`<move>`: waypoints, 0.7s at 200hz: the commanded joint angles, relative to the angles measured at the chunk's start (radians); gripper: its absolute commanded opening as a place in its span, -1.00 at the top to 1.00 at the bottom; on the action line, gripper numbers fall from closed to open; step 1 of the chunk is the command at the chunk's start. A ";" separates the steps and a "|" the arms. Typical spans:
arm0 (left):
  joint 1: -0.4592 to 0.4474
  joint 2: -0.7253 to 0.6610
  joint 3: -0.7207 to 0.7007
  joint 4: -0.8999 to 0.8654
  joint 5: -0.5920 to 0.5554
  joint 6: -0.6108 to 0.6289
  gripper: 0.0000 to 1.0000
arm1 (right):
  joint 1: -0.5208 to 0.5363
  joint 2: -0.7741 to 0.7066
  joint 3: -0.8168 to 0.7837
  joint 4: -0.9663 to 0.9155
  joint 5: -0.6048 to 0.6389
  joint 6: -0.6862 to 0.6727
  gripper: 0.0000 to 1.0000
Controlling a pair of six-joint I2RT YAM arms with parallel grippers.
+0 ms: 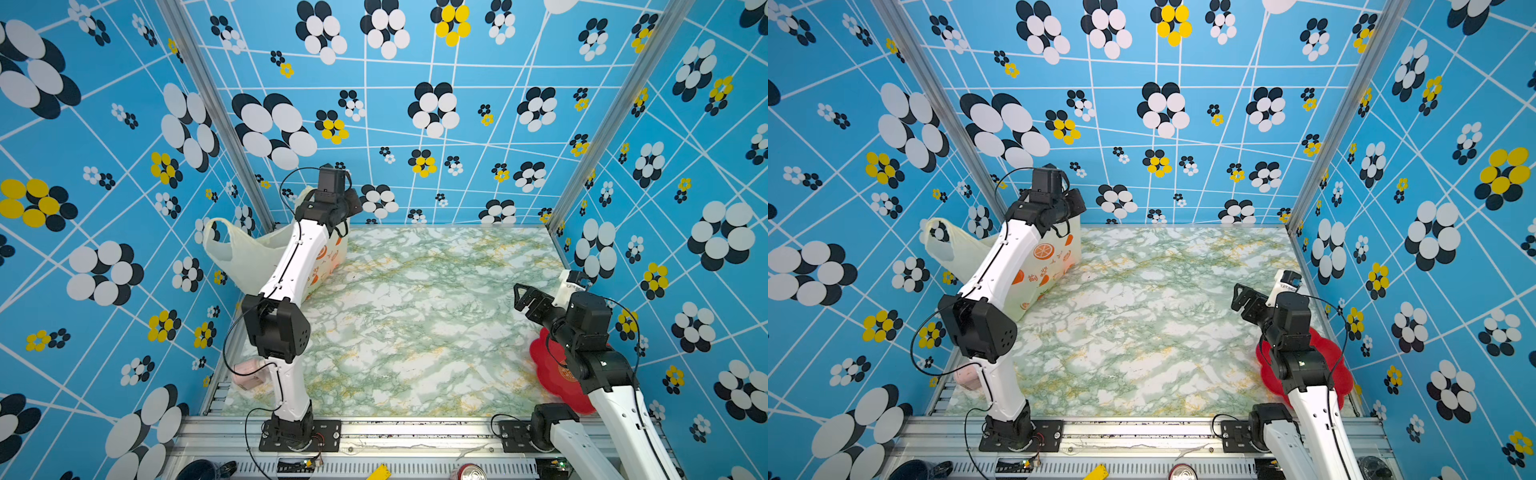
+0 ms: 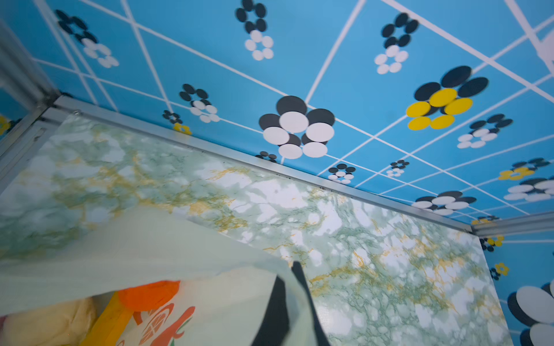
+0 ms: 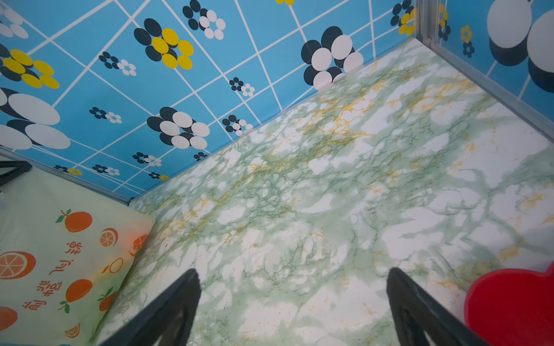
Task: Take fruits out of the plastic bag
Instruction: Move the plastic bag to the top-center of the table.
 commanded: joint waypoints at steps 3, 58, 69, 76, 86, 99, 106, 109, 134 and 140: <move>-0.080 0.052 0.118 -0.033 0.071 0.133 1.00 | 0.007 -0.005 0.028 -0.034 0.039 0.039 -0.97; -0.270 0.151 0.208 -0.034 0.173 0.183 1.00 | 0.007 0.004 0.031 -0.042 0.042 0.071 -0.97; -0.323 0.164 0.210 -0.029 0.188 0.192 1.00 | 0.007 0.008 0.032 -0.041 0.041 0.077 -0.97; -0.358 0.174 0.214 -0.029 0.188 0.199 1.00 | 0.007 0.011 0.032 -0.039 0.041 0.080 -0.97; -0.405 0.188 0.221 -0.030 0.194 0.205 1.00 | 0.007 0.013 0.032 -0.036 0.043 0.086 -0.97; -0.458 0.206 0.228 -0.029 0.204 0.204 1.00 | 0.007 0.018 0.031 -0.031 0.043 0.093 -0.98; -0.484 0.214 0.231 -0.027 0.205 0.202 1.00 | 0.007 0.019 0.031 -0.031 0.045 0.095 -0.97; -0.496 0.218 0.231 -0.025 0.204 0.202 1.00 | 0.007 0.020 0.031 -0.031 0.044 0.096 -0.97; -0.587 0.251 0.255 -0.036 0.212 0.224 1.00 | 0.007 0.021 0.030 -0.028 0.047 0.099 -0.97; -0.605 0.259 0.262 -0.041 0.224 0.231 1.00 | 0.007 0.023 0.030 -0.029 0.048 0.099 -0.97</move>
